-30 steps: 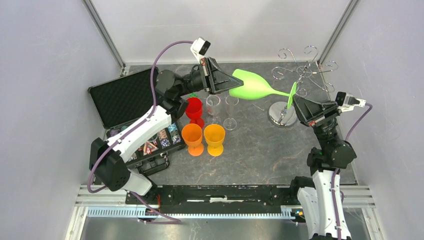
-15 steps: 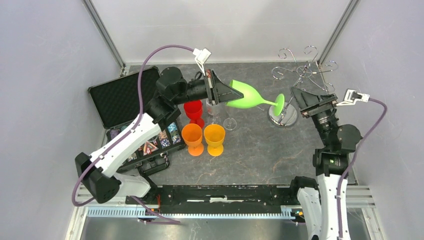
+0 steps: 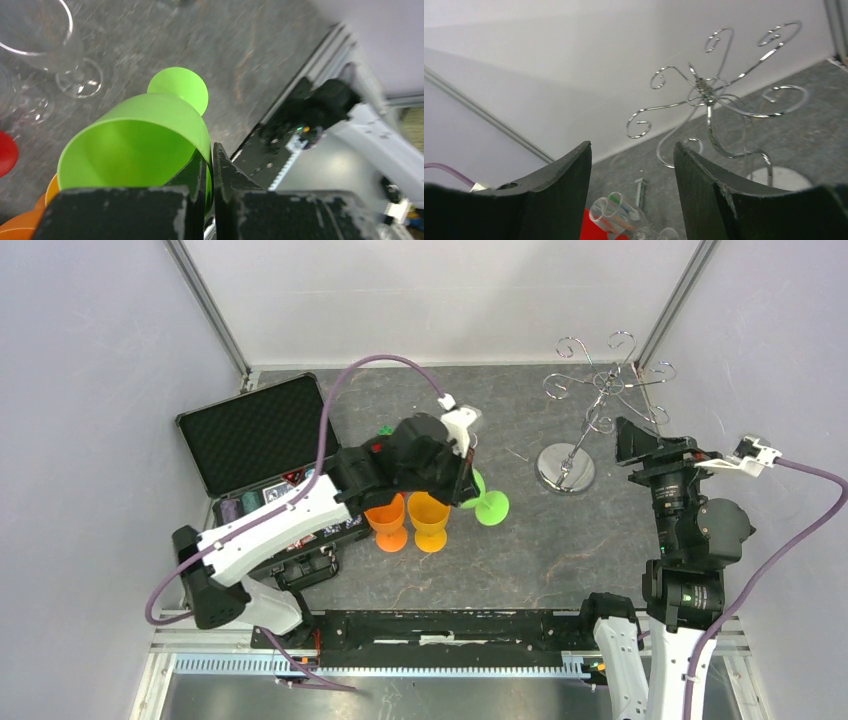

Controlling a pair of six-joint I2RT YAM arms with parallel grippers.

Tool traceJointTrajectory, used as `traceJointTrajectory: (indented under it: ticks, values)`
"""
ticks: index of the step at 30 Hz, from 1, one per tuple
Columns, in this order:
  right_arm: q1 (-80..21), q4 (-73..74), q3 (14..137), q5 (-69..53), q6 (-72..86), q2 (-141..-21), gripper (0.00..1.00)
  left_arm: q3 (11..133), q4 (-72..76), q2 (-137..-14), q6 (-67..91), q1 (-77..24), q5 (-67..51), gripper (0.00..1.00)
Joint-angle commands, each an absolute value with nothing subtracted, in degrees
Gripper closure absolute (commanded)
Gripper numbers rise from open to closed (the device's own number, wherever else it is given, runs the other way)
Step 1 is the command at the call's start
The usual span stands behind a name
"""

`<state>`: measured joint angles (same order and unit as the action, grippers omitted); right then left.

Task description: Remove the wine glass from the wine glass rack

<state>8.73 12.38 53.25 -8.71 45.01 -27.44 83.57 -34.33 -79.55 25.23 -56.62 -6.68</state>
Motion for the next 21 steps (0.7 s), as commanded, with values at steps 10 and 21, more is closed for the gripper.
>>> traceJointTrajectory:
  ticks: [10,21]
  values:
    - [8.61,17.55,54.28,-2.85,38.66,-26.87,0.35,94.38,-47.71,-97.44,17.46,-65.89,9.46,0.98]
    - [8.61,18.07,53.52,-3.6,38.43,-26.78,0.35,100.73,-51.27,-105.9,16.02,-68.02,12.54,0.94]
